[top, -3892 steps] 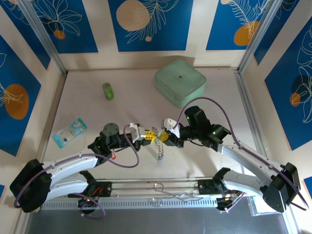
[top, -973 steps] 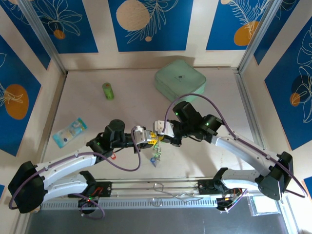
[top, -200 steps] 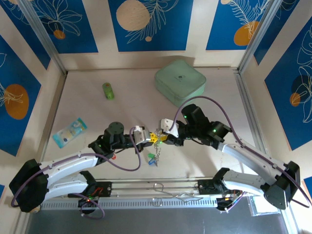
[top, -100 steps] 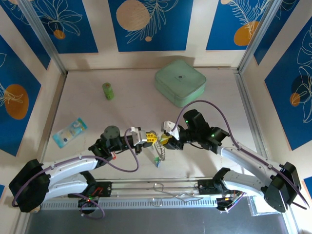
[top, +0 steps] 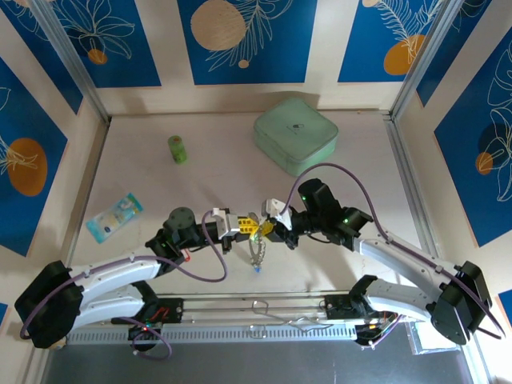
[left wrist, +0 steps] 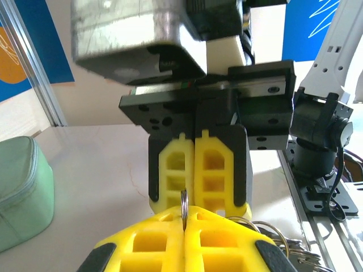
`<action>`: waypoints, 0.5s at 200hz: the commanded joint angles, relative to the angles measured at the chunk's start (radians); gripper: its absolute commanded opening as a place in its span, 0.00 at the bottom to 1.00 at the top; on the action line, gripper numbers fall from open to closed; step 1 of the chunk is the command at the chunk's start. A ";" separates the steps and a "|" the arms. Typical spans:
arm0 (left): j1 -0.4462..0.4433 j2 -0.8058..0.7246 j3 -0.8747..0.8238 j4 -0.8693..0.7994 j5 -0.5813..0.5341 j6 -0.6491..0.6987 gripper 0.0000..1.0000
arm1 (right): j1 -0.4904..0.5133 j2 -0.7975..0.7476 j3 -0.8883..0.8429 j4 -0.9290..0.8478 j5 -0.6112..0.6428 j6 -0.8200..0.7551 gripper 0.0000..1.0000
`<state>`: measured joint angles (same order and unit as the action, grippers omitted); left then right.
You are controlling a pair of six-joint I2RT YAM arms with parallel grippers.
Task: Put the keys on the keyring
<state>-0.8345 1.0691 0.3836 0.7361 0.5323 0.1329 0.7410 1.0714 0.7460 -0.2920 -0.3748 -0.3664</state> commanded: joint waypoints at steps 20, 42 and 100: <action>-0.006 0.006 0.000 0.159 0.055 -0.025 0.00 | 0.017 0.036 0.046 -0.032 -0.040 -0.031 0.06; -0.006 0.006 -0.001 0.149 0.055 -0.019 0.00 | 0.014 0.034 0.052 -0.044 -0.028 -0.037 0.05; -0.005 -0.028 0.039 -0.083 0.022 0.091 0.00 | -0.011 -0.076 0.066 -0.080 0.083 -0.069 0.00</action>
<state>-0.8345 1.0718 0.3786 0.7296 0.5491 0.1589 0.7376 1.0550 0.7723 -0.3317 -0.3313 -0.4026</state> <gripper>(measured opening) 0.056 0.063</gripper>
